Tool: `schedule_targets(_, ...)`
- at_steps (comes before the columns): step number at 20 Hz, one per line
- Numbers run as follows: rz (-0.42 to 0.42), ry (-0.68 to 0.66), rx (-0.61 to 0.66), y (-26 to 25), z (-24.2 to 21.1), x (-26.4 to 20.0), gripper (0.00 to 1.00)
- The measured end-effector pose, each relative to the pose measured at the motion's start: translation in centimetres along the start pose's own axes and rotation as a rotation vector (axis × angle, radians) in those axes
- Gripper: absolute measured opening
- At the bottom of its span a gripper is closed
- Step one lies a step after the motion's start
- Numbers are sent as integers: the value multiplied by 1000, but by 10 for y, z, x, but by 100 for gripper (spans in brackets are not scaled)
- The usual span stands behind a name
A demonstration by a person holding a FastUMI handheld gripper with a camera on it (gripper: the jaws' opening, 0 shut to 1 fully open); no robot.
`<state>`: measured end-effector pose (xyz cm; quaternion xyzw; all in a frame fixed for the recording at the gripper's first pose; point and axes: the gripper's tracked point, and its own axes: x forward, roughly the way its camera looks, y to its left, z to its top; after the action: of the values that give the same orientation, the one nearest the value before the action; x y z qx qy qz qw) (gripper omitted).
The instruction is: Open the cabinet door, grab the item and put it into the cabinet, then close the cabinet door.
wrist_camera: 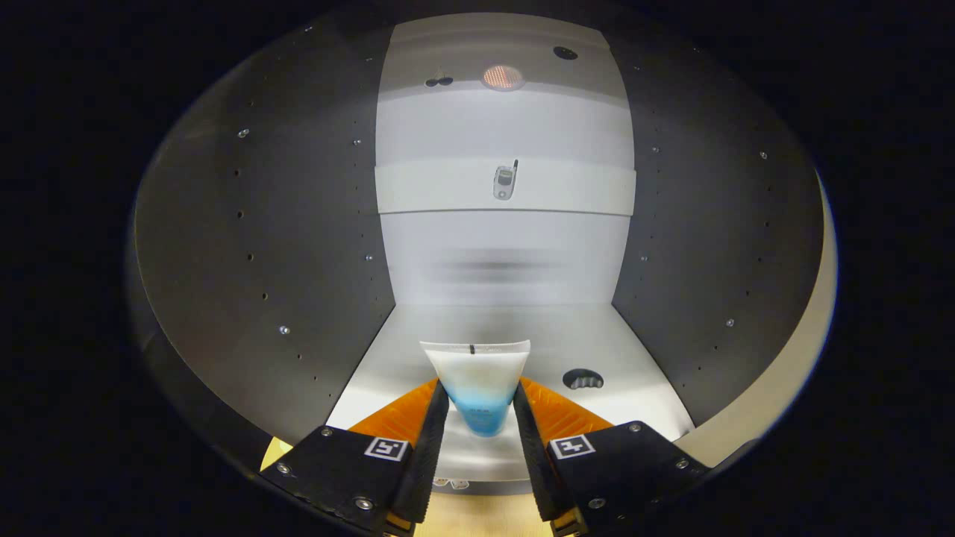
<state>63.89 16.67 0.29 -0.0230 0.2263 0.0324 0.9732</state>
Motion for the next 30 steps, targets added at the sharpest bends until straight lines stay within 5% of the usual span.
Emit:
schedule_targets(6,2,-22,5,0,5,-8,68)
schedule_targets(9,-7,-76,9,0,16,-23,94)
schedule_targets(20,37,-306,3,26,14,-181,94)
schedule_targets(30,26,-366,-3,19,-41,-304,94)
